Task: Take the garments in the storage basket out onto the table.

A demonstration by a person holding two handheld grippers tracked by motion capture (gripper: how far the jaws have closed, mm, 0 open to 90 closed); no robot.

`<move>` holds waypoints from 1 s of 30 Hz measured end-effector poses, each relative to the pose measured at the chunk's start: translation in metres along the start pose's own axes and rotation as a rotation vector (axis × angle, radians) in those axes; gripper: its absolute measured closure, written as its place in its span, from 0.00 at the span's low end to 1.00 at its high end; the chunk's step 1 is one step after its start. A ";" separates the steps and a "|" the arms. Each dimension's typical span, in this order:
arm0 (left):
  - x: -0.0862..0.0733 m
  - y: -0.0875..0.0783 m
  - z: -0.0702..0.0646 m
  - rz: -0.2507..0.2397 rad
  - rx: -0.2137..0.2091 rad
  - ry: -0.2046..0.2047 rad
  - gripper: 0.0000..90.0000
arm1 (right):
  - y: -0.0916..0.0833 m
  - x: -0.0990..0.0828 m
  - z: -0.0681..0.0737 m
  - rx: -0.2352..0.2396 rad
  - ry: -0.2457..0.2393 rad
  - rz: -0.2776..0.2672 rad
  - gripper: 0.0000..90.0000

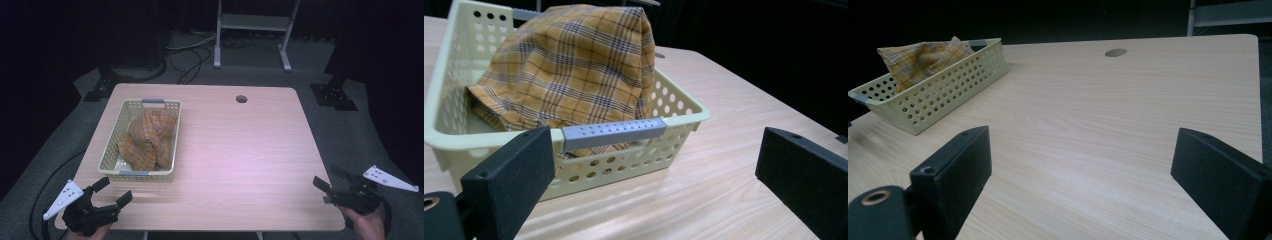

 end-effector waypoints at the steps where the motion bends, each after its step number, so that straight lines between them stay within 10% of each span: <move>1: 0.000 0.001 -0.001 0.001 -0.004 0.003 0.03 | 0.000 0.001 0.000 0.000 -0.005 -0.001 0.10; 30: 0.000 0.002 -0.004 0.005 -0.016 0.016 0.03 | 0.029 0.012 0.018 0.046 -0.074 0.063 0.10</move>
Point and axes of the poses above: each handheld gripper's, and its own axes: y roughly forward along the jaws, x roughly out of its top, z roughly to its left, the point moved 5 cm from there along y, roughly forward along the jaws, and after that the axes turned 14 degrees about z, right-handed, at the moved point
